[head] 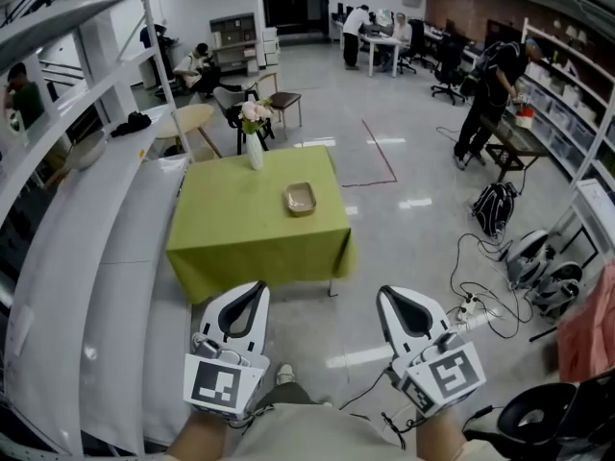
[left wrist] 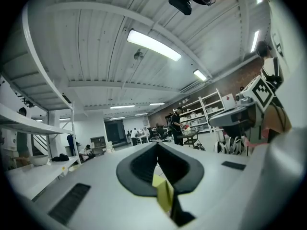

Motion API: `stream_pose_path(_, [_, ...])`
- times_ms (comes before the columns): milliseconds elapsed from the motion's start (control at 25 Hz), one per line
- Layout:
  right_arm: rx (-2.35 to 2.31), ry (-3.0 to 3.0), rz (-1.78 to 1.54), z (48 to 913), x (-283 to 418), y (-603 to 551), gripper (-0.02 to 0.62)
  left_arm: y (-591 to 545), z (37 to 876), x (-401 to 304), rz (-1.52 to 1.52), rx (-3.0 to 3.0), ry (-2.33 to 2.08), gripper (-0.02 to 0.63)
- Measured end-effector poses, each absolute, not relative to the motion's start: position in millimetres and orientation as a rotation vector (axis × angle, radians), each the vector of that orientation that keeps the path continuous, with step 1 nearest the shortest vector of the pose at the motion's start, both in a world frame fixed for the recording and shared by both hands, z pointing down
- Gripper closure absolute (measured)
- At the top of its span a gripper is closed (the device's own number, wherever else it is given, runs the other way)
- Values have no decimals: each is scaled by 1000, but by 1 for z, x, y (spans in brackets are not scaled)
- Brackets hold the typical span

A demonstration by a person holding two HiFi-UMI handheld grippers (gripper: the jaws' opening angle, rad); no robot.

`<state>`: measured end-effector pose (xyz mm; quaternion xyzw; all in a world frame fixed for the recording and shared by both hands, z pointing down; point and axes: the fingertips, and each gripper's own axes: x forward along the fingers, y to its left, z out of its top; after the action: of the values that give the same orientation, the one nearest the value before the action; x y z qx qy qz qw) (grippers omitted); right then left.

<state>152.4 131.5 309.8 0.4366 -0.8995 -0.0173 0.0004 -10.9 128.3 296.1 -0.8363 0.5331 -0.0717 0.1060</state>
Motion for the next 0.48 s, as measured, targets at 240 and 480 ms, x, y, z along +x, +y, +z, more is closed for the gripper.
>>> stream_pose_path(240, [1371,-2845,-48,318,155,112,589,107,299,-5,-196,-2453,1561,600])
stream_pose_path(480, [1356,-2834,-53,326,144,73,589,69,311,-15,-191,-2461,1564,600])
